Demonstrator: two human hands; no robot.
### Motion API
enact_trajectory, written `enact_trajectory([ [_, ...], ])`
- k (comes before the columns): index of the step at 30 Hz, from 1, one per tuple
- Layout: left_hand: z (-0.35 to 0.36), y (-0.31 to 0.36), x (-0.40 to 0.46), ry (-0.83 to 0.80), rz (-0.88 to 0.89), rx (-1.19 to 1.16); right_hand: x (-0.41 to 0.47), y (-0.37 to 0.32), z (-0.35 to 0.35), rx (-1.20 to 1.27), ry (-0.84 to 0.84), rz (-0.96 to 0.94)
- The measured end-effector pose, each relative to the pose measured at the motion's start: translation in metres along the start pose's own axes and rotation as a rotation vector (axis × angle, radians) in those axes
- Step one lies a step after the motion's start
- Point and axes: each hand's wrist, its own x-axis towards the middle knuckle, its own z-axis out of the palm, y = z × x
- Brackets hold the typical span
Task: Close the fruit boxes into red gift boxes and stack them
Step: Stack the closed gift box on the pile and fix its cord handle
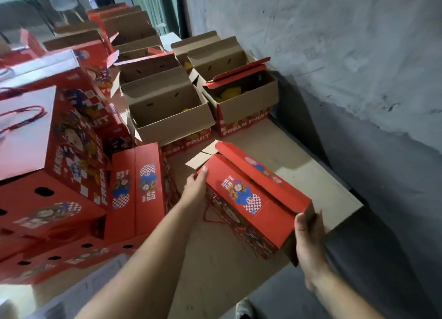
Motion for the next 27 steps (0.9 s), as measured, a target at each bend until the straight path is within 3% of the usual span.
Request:
enact_trajectory([
  [4,-0.01,0.001,0.027,-0.013,0.026,0.005,-0.01,0.009,0.007,0.339,-0.131,0.312],
  [6,-0.002,-0.01,0.03,0.052,0.087,0.063,-0.002,0.008,0.0,0.388,-0.13,0.401],
  [9,-0.001,-0.027,0.017,0.162,0.077,0.029,0.018,0.006,-0.017,0.183,0.001,0.418],
  [11,-0.015,-0.048,0.0,0.201,-0.02,-0.037,0.032,-0.002,-0.033,0.054,-0.031,0.419],
  [15,-0.015,-0.086,-0.042,-0.003,-0.046,-0.198,0.052,-0.026,-0.047,-0.12,-0.214,0.571],
  [18,-0.013,-0.086,-0.053,-0.059,0.004,-0.162,0.058,-0.029,-0.043,-0.201,-0.175,0.541],
  [20,-0.02,-0.081,-0.053,-0.06,0.036,-0.155,0.052,-0.024,-0.043,-0.244,-0.06,0.468],
  [27,-0.041,-0.084,-0.095,-0.062,0.16,-0.084,-0.012,-0.005,-0.051,-0.184,0.088,0.384],
])
